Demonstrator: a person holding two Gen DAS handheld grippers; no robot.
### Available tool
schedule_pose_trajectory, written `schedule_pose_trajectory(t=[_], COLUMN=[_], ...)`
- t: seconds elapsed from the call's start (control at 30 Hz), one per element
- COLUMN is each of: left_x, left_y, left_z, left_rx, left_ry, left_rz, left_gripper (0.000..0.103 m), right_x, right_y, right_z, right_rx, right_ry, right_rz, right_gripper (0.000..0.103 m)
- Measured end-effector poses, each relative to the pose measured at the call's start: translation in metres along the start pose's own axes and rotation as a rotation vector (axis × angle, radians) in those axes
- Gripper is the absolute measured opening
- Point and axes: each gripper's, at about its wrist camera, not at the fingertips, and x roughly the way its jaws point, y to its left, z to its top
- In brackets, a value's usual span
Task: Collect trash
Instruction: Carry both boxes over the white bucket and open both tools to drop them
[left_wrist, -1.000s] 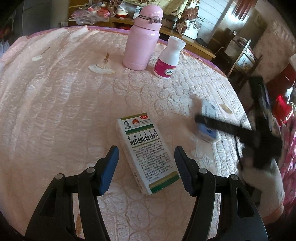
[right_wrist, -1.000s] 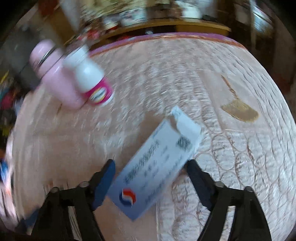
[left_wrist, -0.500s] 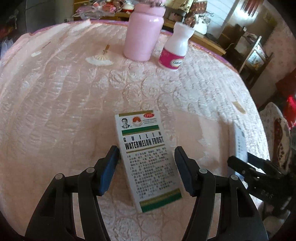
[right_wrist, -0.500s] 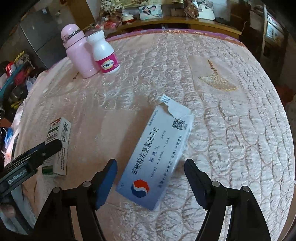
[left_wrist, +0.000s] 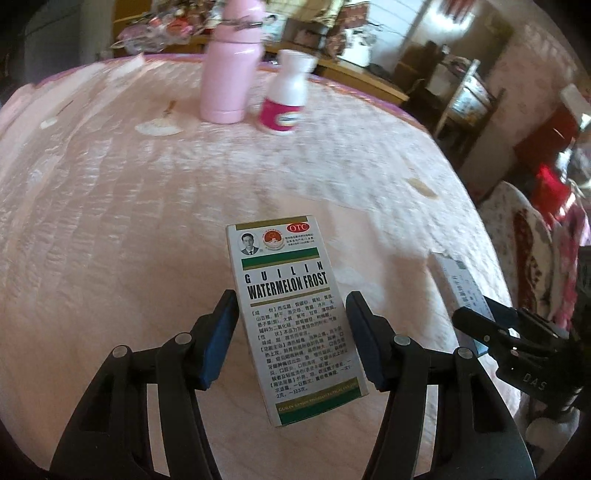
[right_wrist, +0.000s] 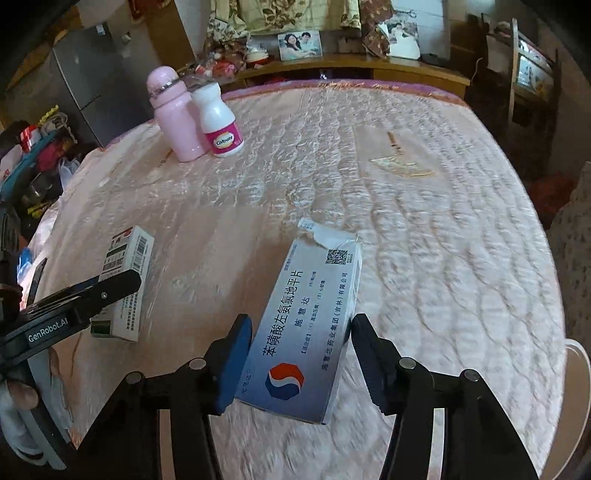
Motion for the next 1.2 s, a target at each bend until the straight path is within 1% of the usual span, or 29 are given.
schedule_pose_trajectory(t=[0.13,0.37,0.47,0.57,0.7,0.8,1.0,1.2], left_x=[-0.006,-0.009,-0.006,-0.005,-0.007,-0.009,-0.012,-0.013], left_y=[-0.024,-0.053,-0.063,-0.071,-0.081,-0.088,-0.117,-0.156], left_z=[-0.011,-0.026,-0.032,-0.036,-0.038,-0.038,-0.039,-0.042], left_rx=[0.042,0.105,0.127,0.154,0.181,0.197,0.243,0.3], left_ry=[0.006,0.019,0.033,0.035,0.031,0.024,0.013,0.007], left_rz=[-0.024,-0.034,-0.029,-0.023,-0.019,-0.022,-0.052,-0.085], left_gripper=[0.058,0.058,0.058,0.058,0.058,0.058,0.058,0.058], right_x=[-0.017,-0.02,-0.013,-0.009,-0.003,-0.009,-0.053,-0.094], right_y=[-0.007,-0.026,-0.031,-0.034,-0.032,-0.036,-0.052,-0.08], right_z=[-0.014,-0.045,-0.051,-0.052,-0.05,-0.053,-0.056,-0.064], right_rx=[0.007,0.017,0.024,0.038,0.036,0.039,0.053,0.097], right_ry=[-0.008,0.078,0.138,0.144,0.115,0.093,0.016,-0.04], right_rz=[-0.007,-0.024,-0.037,-0.055,-0.078,-0.069,-0.08,-0.103], right_gripper=[0.054,0.054,0.054,0.055,0.054,0.052,0.052,0.052])
